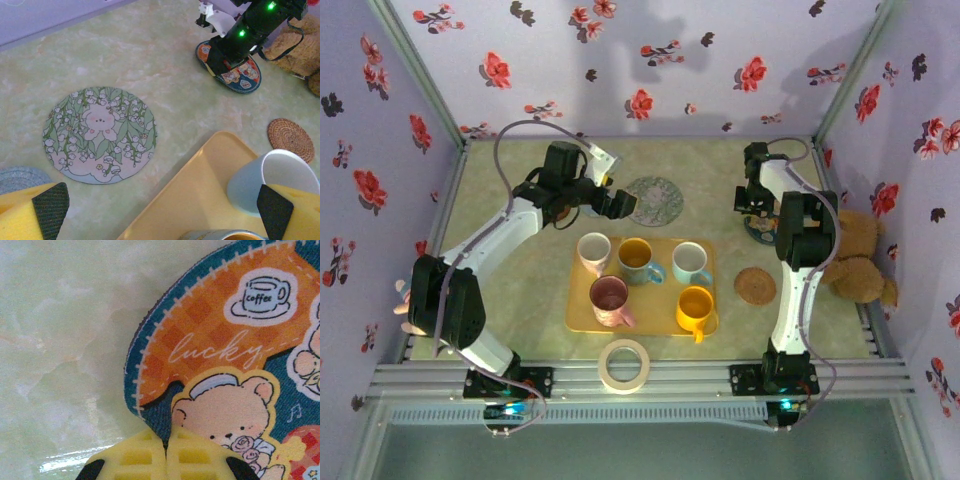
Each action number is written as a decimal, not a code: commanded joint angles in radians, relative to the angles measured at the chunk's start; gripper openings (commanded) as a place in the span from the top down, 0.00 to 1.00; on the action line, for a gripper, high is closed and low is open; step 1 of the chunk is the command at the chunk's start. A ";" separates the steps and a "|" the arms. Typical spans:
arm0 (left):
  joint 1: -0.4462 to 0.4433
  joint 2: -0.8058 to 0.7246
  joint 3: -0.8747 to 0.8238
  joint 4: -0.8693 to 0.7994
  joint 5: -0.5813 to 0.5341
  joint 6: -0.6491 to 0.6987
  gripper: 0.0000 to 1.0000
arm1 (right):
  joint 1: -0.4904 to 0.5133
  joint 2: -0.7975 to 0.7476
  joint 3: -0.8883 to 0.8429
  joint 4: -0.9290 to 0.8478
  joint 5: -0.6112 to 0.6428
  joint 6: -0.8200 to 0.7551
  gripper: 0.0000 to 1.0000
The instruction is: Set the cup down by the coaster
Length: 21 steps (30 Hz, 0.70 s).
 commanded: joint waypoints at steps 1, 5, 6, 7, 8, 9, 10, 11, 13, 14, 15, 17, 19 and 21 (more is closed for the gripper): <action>-0.008 0.015 0.035 -0.010 -0.010 0.008 0.00 | 0.000 -0.014 -0.024 -0.022 -0.063 0.012 1.00; -0.008 0.018 0.043 -0.013 -0.012 0.008 0.00 | 0.002 -0.026 -0.024 -0.018 -0.080 0.013 1.00; -0.008 0.018 0.043 -0.013 -0.012 0.007 0.01 | 0.002 -0.027 -0.021 -0.020 -0.083 0.012 1.00; -0.008 0.018 0.042 -0.014 -0.013 0.004 0.01 | 0.002 -0.029 -0.018 -0.021 -0.085 0.012 1.00; -0.008 0.017 0.042 -0.013 -0.014 0.005 0.01 | 0.001 -0.029 -0.014 -0.023 -0.088 0.012 1.00; -0.009 0.017 0.041 -0.014 -0.013 0.006 0.00 | 0.004 -0.030 -0.009 -0.026 -0.094 0.012 1.00; -0.007 0.017 0.039 -0.013 -0.015 0.006 0.01 | 0.005 -0.032 -0.005 -0.028 -0.100 0.010 1.00; -0.008 0.017 0.040 -0.014 -0.015 0.009 0.01 | 0.008 -0.035 0.000 -0.030 -0.106 0.011 1.00; -0.008 0.018 0.042 -0.014 -0.016 0.011 0.00 | 0.012 -0.038 0.007 -0.031 -0.115 0.009 1.00; -0.007 0.018 0.043 -0.013 -0.019 0.011 0.00 | 0.016 -0.040 0.012 -0.032 -0.119 0.007 1.00; -0.008 0.018 0.043 -0.013 -0.019 0.011 0.01 | 0.020 -0.041 0.017 -0.034 -0.121 0.006 1.00; -0.007 0.018 0.043 -0.010 -0.022 0.011 0.00 | 0.023 -0.040 0.029 -0.039 -0.127 0.004 1.00; -0.007 0.018 0.045 -0.010 -0.023 0.011 0.01 | 0.030 -0.038 0.039 -0.043 -0.134 0.004 1.00; -0.007 0.019 0.045 -0.010 -0.024 0.014 0.01 | 0.035 -0.037 0.050 -0.044 -0.137 0.004 1.00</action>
